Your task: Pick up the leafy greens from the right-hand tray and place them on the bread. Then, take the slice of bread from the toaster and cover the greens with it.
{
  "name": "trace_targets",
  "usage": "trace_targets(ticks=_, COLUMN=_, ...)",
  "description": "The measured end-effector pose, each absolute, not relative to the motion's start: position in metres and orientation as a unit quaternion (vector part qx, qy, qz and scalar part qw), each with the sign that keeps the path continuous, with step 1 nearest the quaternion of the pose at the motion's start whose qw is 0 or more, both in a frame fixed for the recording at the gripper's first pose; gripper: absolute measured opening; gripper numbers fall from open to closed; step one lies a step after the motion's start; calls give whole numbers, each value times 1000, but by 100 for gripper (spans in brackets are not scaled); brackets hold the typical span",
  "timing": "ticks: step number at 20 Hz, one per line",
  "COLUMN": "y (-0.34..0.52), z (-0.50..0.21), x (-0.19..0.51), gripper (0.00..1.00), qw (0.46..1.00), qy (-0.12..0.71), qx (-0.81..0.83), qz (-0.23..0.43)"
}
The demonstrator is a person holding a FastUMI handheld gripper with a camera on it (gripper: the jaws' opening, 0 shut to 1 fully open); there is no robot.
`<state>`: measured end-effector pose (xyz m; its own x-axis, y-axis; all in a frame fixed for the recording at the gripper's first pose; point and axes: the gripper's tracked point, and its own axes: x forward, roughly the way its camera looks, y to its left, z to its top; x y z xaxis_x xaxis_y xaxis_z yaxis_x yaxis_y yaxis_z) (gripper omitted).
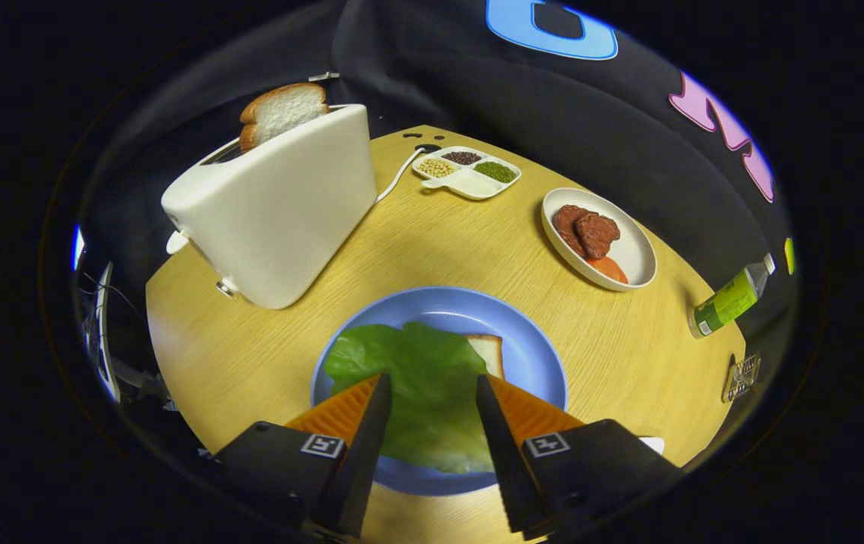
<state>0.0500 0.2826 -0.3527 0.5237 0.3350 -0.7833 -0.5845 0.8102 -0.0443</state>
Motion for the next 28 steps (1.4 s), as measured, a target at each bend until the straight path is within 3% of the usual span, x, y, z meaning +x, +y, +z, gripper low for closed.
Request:
trace_targets(ticks=1, y=283, z=-344, x=51, gripper=78, qw=865, qy=398, qx=-147, qz=267)
trace_targets(ticks=2, y=285, z=-336, x=55, gripper=95, qw=873, qy=385, qx=-142, qz=264)
trace_targets(ticks=3, y=285, z=-323, x=52, gripper=100, qw=878, qy=373, qx=-137, qz=266)
trace_targets(ticks=18, y=398, z=-156, x=75, gripper=99, qw=903, qy=263, qx=-62, qz=334)
trace_targets(ticks=28, y=498, z=-172, x=104, gripper=99, qw=894, qy=261, qx=-91, qz=353)
